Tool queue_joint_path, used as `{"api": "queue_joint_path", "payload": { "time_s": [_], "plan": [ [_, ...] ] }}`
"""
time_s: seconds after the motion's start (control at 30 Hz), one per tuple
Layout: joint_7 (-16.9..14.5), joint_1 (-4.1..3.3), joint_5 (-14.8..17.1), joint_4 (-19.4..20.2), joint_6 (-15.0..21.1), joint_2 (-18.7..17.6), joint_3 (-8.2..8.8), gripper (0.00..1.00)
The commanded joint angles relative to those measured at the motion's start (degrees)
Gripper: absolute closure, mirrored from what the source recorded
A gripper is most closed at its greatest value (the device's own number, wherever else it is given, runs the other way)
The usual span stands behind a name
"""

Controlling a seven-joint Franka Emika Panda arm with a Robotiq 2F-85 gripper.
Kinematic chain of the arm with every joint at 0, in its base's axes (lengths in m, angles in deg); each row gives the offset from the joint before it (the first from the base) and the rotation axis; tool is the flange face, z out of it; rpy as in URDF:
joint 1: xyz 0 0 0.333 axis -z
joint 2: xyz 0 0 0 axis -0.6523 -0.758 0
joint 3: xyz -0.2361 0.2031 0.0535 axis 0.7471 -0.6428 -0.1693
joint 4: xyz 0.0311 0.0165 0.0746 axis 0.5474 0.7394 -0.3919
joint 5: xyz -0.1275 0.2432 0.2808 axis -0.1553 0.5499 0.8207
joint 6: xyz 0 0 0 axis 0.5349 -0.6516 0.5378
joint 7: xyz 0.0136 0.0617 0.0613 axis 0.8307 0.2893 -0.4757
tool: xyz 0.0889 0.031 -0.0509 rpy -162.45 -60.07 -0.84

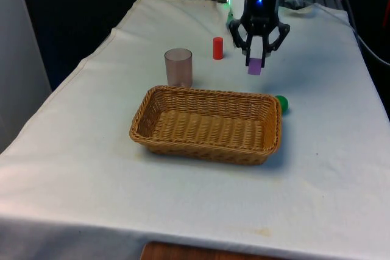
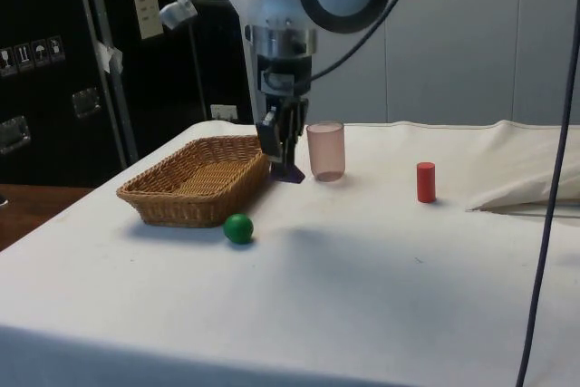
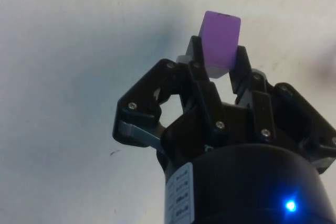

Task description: Pick up the triangular block and place it into the basket.

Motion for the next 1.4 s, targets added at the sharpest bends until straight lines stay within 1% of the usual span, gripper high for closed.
{"api": "queue_joint_path", "payload": {
  "time_s": [0.0, 0.2, 0.23, 0.27, 0.33, 0.47, 0.5, 0.53, 0.67, 0.77, 0.8, 0.83, 1.03, 1.1, 1.13, 1.17, 1.37],
  "plan": [
    [0.11, 0.0, -0.06, -0.57, -1.2, 0.4, 0.06, 0.67],
    [-0.52, 0.29, 0.29, -3.38, -4.81, 1.15, 0.0, 0.67],
    [-0.17, 0.17, 0.0, -3.21, -4.13, 0.97, 0.06, 0.67],
    [-0.63, 0.34, 0.34, -3.84, -5.33, 1.15, 0.06, 0.67],
    [-0.92, 0.46, 0.4, -4.87, -6.47, 1.15, 0.11, 0.67],
    [-1.49, 0.52, 0.52, -7.45, -9.28, 0.86, 0.57, 0.67],
    [-1.03, 0.4, 0.0, -7.16, -8.82, 1.03, 0.69, 0.67],
    [-1.6, 0.57, 0.52, -8.02, -9.85, 0.74, 0.63, 0.67],
    [-2.18, 0.8, 0.63, -10.89, -12.38, -0.11, 0.97, 0.67],
    [-2.41, 0.86, 0.69, -12.72, -13.58, -0.92, 1.2, 0.67],
    [-1.78, 0.69, 0.0, -11.86, -12.72, -0.46, 1.32, 0.67],
    [-2.52, 0.92, 0.74, -13.35, -13.92, -1.26, 1.26, 0.67],
    [-3.21, 1.2, 0.97, -17.76, -15.7, -4.01, 1.78, 0.67],
    [-3.38, 1.2, 1.03, -18.96, -16.1, -4.81, 1.95, 0.67],
    [-2.58, 0.92, 0.17, -18.39, -15.36, -4.53, 2.18, 0.67],
    [-3.61, 1.32, 1.2, -20.28, -16.44, -5.73, 2.06, 0.67],
    [-4.7, 1.66, 1.95, -24.12, -17.3, -8.48, 2.52, 0.67]
  ]
}}
